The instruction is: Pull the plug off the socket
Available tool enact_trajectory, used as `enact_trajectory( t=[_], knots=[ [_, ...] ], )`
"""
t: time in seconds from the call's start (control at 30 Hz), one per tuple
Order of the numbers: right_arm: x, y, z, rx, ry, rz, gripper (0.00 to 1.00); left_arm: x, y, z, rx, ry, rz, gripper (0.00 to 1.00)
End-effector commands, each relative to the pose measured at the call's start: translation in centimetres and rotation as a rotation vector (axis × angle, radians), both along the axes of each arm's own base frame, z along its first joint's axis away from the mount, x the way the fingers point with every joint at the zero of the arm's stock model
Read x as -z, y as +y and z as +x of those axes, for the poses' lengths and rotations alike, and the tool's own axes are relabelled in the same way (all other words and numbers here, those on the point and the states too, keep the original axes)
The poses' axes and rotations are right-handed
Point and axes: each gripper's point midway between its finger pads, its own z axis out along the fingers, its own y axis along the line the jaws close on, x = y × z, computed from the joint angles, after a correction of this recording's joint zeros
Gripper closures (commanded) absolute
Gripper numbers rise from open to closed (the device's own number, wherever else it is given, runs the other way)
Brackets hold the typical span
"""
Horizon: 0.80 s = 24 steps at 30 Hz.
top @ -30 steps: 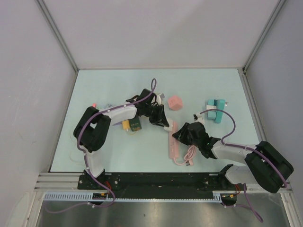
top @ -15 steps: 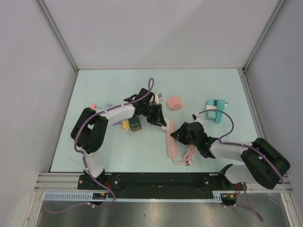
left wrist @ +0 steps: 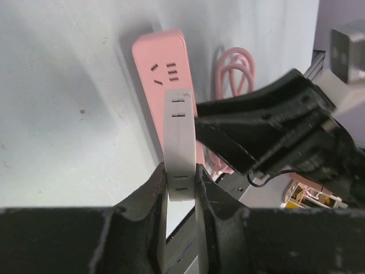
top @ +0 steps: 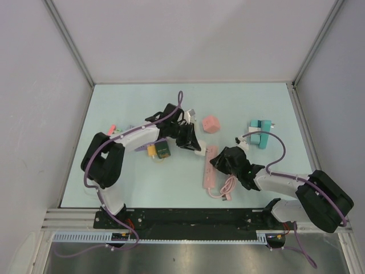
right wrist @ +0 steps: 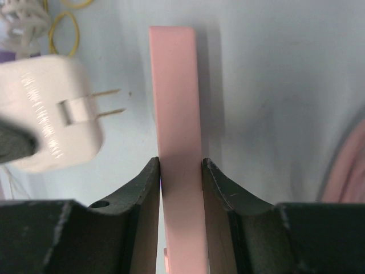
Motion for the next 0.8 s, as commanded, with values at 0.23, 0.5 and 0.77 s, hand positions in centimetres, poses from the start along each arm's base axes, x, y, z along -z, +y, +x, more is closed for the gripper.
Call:
enact_trajectory(
  t=[0.23,0.5,0.77],
  knots=[
    [7.8,-7.7,-3.4,0.117,0.196,-0.346,0.85,-3.5,1.0,-0.3,0.019,-0.091,0.018,0.99],
    [5.1,-6.4,-2.7,0.061,0.116,-0.284,0.77,-3.6,2.4,0.1,0.015,-0.145,0.102,1.0],
    [2.3,-4.7,-2.3,-0.03,0.038,-0.209,0.56,-0.2,4.5,-2.7,0.029,-0.097,0.183,0.94]
  ],
)
